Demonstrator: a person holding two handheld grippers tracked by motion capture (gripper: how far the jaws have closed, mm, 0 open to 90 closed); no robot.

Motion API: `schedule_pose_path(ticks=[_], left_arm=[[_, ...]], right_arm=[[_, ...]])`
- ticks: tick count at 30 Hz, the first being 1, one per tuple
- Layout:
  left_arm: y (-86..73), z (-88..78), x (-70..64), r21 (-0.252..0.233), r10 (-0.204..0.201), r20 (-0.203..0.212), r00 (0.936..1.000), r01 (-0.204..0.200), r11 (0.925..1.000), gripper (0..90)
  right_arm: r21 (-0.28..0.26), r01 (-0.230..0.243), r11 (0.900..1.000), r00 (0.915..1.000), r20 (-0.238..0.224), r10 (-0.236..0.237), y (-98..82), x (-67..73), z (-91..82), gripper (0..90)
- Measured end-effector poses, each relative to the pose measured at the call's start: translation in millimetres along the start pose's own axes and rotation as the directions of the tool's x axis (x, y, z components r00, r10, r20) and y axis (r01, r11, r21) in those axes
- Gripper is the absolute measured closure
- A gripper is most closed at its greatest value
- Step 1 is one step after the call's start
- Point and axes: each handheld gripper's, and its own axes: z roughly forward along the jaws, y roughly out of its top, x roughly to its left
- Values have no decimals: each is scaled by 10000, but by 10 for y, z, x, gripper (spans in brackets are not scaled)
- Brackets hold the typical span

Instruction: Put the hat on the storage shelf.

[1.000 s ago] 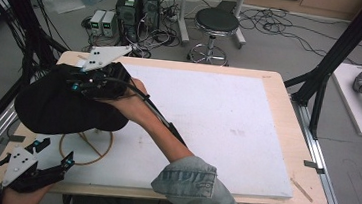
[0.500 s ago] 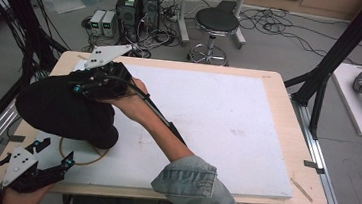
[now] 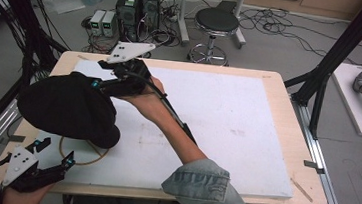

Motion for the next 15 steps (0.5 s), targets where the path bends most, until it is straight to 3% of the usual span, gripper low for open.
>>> schedule_pose_path(ticks=[5, 7, 9, 13, 14, 15], left_arm=[[-4, 13, 1, 10, -17, -26, 10000, 17, 10000, 190], [-4, 19, 3, 26, -44, -37, 10000, 44, 10000, 190], [-3, 25, 1, 19, -26, -43, 10000, 26, 10000, 190], [0, 32, -6, 38, 0, -33, 10000, 0, 10000, 190], [1, 32, -6, 32, -3, -35, 10000, 3, 10000, 190], [1, 30, -2, 28, -3, -46, 10000, 3, 10000, 190]], right_arm=[[-121, -253, 9996, 9970, 726, 262, -105, -116, -239, 441], [-214, -469, 9987, 9919, 1173, 491, -167, -183, -389, 406], [-264, -539, 9982, 9901, 1284, 568, -188, -207, -440, 393], [-439, -868, 9953, 9759, 1971, 938, -300, -313, -683, 332], [-439, -868, 9953, 9759, 1971, 938, -300, -313, -683, 332], [-533, -1093, 9926, 9679, 2218, 1185, -349, -355, -782, 312]])
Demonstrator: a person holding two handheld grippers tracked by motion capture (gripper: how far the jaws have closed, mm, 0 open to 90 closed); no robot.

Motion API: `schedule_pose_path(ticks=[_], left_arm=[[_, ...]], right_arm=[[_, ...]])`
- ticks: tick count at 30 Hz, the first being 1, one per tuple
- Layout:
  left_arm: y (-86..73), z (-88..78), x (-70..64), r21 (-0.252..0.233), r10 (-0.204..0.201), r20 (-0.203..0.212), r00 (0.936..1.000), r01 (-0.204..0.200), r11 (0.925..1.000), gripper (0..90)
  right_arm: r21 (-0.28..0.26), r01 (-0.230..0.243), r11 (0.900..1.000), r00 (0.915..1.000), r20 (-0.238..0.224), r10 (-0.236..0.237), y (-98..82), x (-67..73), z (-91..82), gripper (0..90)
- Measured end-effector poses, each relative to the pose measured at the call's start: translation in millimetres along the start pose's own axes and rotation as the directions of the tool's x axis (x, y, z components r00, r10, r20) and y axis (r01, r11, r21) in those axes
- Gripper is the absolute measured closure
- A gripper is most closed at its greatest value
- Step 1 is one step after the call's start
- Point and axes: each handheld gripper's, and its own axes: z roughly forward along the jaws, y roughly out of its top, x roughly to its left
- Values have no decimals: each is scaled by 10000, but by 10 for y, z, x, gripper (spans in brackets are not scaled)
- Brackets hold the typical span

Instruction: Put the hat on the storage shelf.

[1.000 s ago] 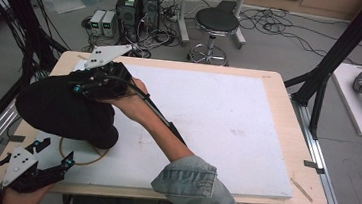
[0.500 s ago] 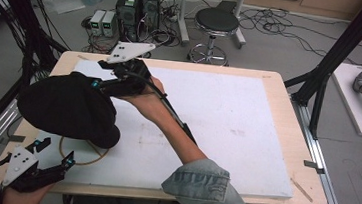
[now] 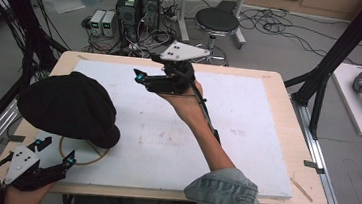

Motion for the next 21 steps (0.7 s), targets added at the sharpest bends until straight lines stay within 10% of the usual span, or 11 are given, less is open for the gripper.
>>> schedule_pose_path(ticks=[21], left_arm=[[1, 0, 16, -34, -17, -179, 9998, 16, 10000, 189]], right_arm=[[-246, -1182, 9927, 9569, 2642, 1205, -430, -446, -914, 129]])
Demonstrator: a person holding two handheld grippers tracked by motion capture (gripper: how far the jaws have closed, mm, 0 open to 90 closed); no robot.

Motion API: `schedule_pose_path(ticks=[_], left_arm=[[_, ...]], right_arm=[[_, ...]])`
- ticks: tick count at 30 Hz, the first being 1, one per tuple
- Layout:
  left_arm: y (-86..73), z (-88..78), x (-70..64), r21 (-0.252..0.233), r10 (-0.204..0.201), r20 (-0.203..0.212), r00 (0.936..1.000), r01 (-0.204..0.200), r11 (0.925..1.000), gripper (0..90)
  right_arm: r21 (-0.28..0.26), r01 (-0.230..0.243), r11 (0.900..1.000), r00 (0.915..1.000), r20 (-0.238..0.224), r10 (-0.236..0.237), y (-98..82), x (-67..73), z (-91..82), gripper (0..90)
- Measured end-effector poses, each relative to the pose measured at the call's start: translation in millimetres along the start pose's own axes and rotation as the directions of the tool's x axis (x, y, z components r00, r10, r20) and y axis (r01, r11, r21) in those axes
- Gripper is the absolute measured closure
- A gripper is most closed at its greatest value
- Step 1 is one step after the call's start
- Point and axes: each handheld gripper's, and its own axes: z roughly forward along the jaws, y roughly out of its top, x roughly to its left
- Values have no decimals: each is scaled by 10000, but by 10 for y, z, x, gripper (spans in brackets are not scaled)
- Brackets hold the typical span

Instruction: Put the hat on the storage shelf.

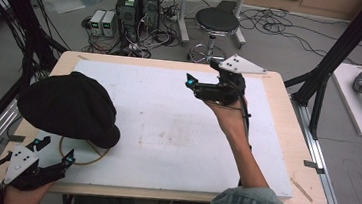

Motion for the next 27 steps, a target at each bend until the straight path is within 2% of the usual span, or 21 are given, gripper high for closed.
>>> schedule_pose_path(ticks=[1, 6, 11, 12, 13, 20, 27], left_arm=[[-1, 2, 4, 22, -3, -20, 10000, 3, 10000, 189], [-6, 22, 23, 1, -56, -112, 9999, 56, 10000, 189], [-5, 40, 36, 25, -25, -168, 9999, 25, 10000, 189], [-5, 40, 36, 25, -25, -168, 9999, 25, 10000, 189], [-5, 44, 35, 8, -77, -168, 9998, 78, 10000, 189], [3, 56, 27, -87, -55, -205, 9998, 53, 9999, 188], [7, 66, 23, -86, -53, -217, 9998, 51, 9999, 188]], right_arm=[[-26, -50, 10000, 9997, 224, 51, -45, -60, -80, 129], [42, -348, 9994, 9978, 561, 345, -150, -167, -241, 129], [19, -684, 9977, 9916, 1106, 678, -339, -309, -477, 128], [19, -684, 9977, 9916, 1106, 678, -339, -309, -477, 128], [-11, -861, 9963, 9880, 1290, 855, -412, -344, -552, 127], [-77, -1330, 9911, 9746, 1810, 1322, -682, -423, -776, 127], [-34, -1690, 9856, 9603, 2244, 1654, -907, -459, -915, 126]])
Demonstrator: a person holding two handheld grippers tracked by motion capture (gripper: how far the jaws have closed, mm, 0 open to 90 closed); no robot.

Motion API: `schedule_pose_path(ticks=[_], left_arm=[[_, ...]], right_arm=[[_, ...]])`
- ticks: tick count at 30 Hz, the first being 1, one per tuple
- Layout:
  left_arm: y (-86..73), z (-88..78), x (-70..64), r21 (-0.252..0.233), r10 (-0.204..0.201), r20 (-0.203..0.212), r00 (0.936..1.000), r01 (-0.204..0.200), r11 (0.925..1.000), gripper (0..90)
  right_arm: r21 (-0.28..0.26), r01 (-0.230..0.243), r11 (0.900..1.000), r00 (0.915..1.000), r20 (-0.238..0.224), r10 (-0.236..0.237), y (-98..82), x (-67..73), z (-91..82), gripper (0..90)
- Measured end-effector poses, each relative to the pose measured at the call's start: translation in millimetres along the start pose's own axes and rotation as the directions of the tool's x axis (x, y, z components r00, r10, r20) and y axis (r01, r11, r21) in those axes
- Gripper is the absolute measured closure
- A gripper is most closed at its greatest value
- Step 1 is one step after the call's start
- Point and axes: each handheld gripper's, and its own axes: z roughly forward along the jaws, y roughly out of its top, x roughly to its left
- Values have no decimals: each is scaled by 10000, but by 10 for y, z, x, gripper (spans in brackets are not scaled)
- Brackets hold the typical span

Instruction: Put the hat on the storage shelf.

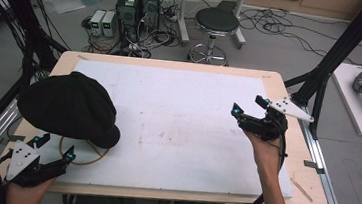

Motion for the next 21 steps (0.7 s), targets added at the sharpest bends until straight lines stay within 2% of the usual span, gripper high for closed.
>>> schedule_pose_path(ticks=[4, 12, 21], left_arm=[[-1, 5, 0, 19, 30, -6, 10000, -30, 10000, 188], [-6, 11, 0, 71, 21, -2, 10000, -21, 10000, 189], [-5, 10, -10, 84, 52, 69, 10000, -53, 10000, 189]], right_arm=[[-21, -111, 9999, 9999, 111, 112, -98, -35, -23, 126], [383, -614, 9974, 9973, 414, 598, -422, -150, -58, 126], [374, -762, 9964, 9959, 517, 743, -453, -188, -102, 126]])
